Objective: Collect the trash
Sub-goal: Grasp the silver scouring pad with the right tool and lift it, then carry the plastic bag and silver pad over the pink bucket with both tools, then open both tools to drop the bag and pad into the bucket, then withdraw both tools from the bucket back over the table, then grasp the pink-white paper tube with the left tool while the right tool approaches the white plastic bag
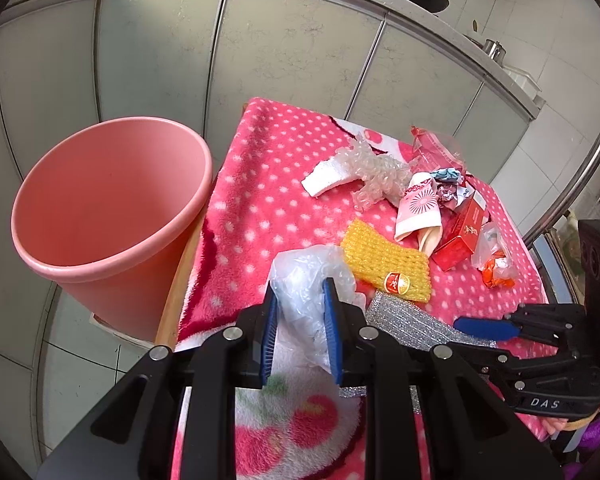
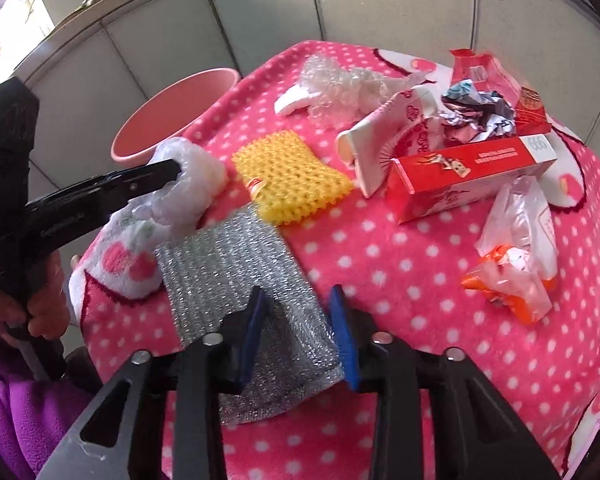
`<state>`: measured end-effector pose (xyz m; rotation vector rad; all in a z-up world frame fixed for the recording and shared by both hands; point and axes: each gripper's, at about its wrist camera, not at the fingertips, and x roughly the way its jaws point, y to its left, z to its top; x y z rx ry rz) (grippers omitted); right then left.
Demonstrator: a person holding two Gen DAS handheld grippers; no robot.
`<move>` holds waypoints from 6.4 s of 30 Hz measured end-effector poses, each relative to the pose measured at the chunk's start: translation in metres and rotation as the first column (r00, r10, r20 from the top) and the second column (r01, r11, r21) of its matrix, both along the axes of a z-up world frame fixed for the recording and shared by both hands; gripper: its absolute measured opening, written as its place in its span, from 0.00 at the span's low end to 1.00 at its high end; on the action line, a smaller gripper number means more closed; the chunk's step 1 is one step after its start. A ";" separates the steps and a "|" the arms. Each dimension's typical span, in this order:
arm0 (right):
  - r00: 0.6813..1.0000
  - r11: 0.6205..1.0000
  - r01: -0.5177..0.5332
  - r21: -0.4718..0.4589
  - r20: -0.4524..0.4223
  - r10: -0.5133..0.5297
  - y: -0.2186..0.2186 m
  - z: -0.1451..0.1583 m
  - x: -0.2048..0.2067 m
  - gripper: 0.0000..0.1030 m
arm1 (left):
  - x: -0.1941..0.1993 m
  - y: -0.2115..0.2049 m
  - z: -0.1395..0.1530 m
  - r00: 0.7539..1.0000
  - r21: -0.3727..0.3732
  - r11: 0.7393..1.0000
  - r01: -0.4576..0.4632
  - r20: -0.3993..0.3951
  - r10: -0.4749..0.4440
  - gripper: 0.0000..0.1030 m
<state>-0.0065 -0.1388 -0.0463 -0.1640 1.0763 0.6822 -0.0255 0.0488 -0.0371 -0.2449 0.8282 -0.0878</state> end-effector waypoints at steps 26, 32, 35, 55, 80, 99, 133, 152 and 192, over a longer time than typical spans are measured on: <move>0.942 0.990 0.029 0.137 0.327 -0.073 0.005 0.096 -0.016 0.14 | -0.011 0.004 0.033 0.989 0.083 0.996 -0.041 0.146 0.029 0.20; 0.930 0.990 0.018 0.141 0.362 -0.069 0.030 0.098 0.001 0.14 | -0.005 0.016 0.042 0.984 0.094 0.992 -0.081 0.166 0.065 0.20; 0.921 0.990 0.016 0.143 0.383 -0.070 0.045 0.100 0.011 0.14 | -0.002 0.026 0.046 0.980 0.094 0.990 -0.109 0.179 0.091 0.20; 0.926 0.994 -0.047 0.095 0.379 0.007 0.187 0.071 0.077 0.15 | 0.022 0.142 0.036 0.910 0.096 0.915 -0.391 0.189 0.369 0.20; 0.958 0.995 -0.030 0.096 0.287 0.001 0.227 0.034 0.114 0.32 | 0.044 0.159 0.006 0.902 0.141 0.892 -0.429 0.123 0.414 0.29; 0.958 0.987 -0.028 0.157 0.285 -0.018 0.173 0.057 0.082 0.41 | 0.018 0.140 0.039 0.911 0.083 0.923 -0.377 0.212 0.353 0.43; 0.956 0.966 0.084 0.244 0.253 -0.147 0.065 0.075 0.028 0.41 | 0.003 0.063 0.059 0.956 0.184 0.947 -0.264 0.181 0.231 0.44; 0.901 0.923 0.318 0.218 0.234 -0.366 -0.047 0.043 0.010 0.41 | -0.004 0.001 0.049 0.991 0.147 0.989 0.025 0.130 -0.045 0.44; 0.829 0.823 0.490 0.289 0.140 -0.542 -0.113 0.016 0.008 0.42 | 0.080 -0.106 0.008 0.962 0.143 0.952 0.270 0.003 -0.273 0.20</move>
